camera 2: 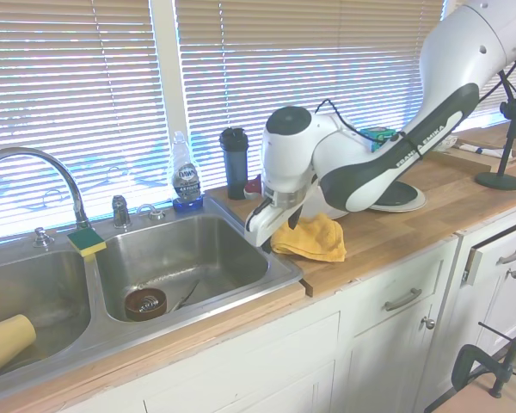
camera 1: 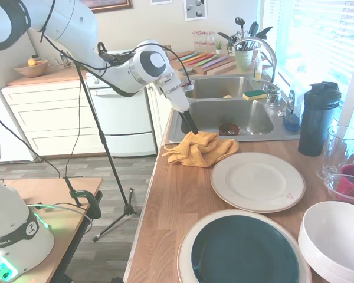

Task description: Wipe the white plate in clockwise motion

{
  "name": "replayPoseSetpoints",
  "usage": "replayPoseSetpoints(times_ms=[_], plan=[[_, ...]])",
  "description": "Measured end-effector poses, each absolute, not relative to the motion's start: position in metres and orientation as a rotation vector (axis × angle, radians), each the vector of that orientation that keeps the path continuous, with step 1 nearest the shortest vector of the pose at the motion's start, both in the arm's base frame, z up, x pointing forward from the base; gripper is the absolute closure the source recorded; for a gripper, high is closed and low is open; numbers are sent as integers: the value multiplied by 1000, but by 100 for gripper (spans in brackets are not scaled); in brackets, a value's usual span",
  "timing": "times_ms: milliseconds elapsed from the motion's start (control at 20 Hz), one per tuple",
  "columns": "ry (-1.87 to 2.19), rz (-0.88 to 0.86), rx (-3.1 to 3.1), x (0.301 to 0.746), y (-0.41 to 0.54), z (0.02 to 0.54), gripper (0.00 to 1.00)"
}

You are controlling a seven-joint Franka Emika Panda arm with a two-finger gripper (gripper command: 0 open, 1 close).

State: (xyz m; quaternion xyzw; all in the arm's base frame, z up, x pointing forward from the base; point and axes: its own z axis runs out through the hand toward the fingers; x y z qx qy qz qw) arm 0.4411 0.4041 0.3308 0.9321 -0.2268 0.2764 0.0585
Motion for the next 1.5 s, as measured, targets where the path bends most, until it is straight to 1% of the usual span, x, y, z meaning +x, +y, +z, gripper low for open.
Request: replayPoseSetpoints(times_ms=[100,450,700,750,950,1100,1500], plan=[[-682,860,2800,445,399,320,0],[-653,959,2780,447,400,314,0],[-671,982,2773,448,399,313,0],[-674,986,2772,449,398,313,100],[-700,1005,2728,460,384,311,100],[-711,985,2701,468,370,298,100],[-723,987,2696,469,369,294,100]])
